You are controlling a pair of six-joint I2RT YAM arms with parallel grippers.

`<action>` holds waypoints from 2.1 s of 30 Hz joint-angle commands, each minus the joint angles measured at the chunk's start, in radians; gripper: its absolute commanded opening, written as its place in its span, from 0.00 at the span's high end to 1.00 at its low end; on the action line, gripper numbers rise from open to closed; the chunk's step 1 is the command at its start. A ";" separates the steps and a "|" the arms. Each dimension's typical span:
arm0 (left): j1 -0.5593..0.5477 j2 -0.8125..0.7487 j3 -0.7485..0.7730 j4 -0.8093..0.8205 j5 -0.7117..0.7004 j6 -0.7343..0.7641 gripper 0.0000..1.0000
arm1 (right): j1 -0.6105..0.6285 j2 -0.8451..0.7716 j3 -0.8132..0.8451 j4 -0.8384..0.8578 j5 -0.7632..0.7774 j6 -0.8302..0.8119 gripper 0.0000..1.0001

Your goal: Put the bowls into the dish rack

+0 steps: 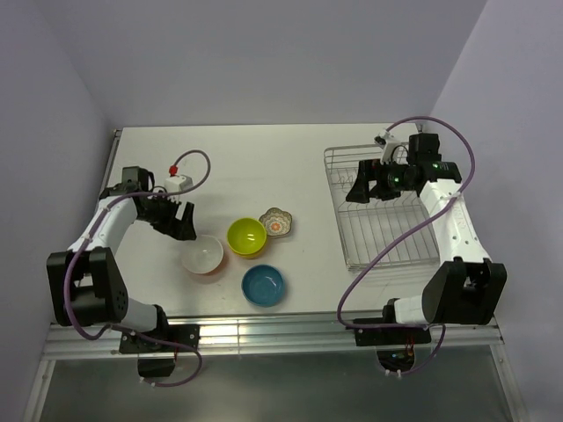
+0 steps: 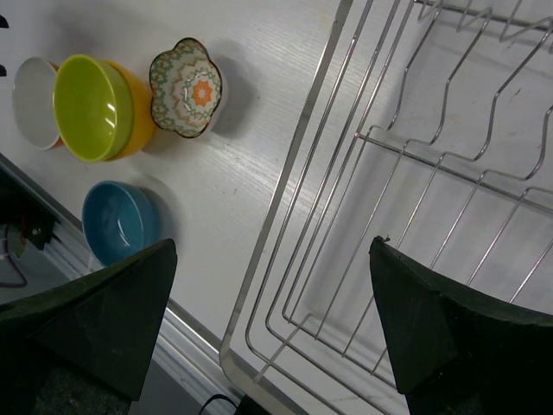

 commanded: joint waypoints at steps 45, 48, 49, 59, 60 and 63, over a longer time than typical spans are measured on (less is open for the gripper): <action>-0.079 0.080 -0.051 0.106 -0.123 -0.048 1.00 | 0.019 0.016 0.216 0.064 -0.003 0.071 0.00; -0.080 0.052 -0.039 0.079 -0.161 -0.013 1.00 | 0.020 0.025 0.245 0.052 -0.017 0.076 0.00; -0.079 0.043 -0.033 0.061 -0.173 0.000 1.00 | 0.020 0.027 0.251 0.050 -0.017 0.077 0.00; -0.079 -0.055 0.136 0.021 -0.327 -0.002 1.00 | 0.020 0.013 0.225 0.113 -0.065 0.142 0.00; -0.079 -0.054 0.165 0.010 -0.316 -0.014 1.00 | 0.020 0.016 0.227 0.115 -0.091 0.151 0.00; -0.079 -0.052 0.292 -0.022 -0.249 -0.065 1.00 | 0.020 0.027 0.245 0.124 -0.151 0.188 0.00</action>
